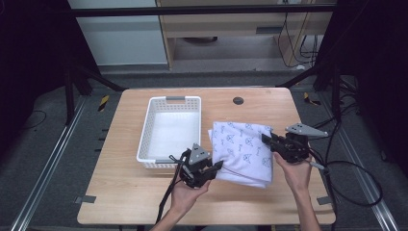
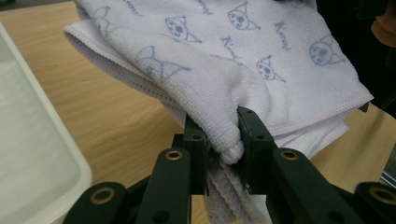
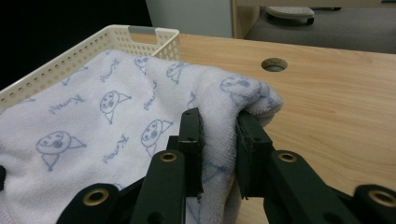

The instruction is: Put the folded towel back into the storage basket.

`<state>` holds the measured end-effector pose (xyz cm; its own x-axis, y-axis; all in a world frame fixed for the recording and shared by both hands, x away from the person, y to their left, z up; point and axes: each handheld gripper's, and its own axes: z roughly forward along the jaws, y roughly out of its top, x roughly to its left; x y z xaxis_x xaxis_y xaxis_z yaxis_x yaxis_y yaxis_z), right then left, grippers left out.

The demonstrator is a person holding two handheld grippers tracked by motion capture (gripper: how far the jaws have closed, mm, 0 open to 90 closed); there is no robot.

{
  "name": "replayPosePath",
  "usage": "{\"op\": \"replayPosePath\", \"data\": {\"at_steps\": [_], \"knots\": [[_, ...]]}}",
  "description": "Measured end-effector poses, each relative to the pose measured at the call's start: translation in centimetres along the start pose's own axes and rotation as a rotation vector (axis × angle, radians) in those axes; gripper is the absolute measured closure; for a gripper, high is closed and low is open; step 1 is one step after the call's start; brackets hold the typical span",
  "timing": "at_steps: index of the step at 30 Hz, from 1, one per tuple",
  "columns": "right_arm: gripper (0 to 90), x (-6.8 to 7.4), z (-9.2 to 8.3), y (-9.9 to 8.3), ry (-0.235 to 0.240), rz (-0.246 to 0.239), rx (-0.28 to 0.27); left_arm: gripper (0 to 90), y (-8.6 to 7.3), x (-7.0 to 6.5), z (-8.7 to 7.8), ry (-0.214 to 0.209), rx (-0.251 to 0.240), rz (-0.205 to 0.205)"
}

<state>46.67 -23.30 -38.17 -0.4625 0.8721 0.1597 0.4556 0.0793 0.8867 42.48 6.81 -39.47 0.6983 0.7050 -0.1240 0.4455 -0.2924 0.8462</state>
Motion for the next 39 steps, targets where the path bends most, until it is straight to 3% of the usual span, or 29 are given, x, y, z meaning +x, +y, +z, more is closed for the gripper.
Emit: {"op": "replayPosePath", "data": {"at_steps": [15, 39], "knots": [[74.6, 2.9, 1.7, 3.2, 0.033, -0.013, -0.04, 74.8, 1.1, 2.4, -3.2, 0.056, -0.039, 0.005], [74.3, 9.0, 6.7, 7.5, 0.092, -0.084, -0.056, 74.8, 0.0, 8.2, -8.2, 0.134, -0.113, -0.079]]}}
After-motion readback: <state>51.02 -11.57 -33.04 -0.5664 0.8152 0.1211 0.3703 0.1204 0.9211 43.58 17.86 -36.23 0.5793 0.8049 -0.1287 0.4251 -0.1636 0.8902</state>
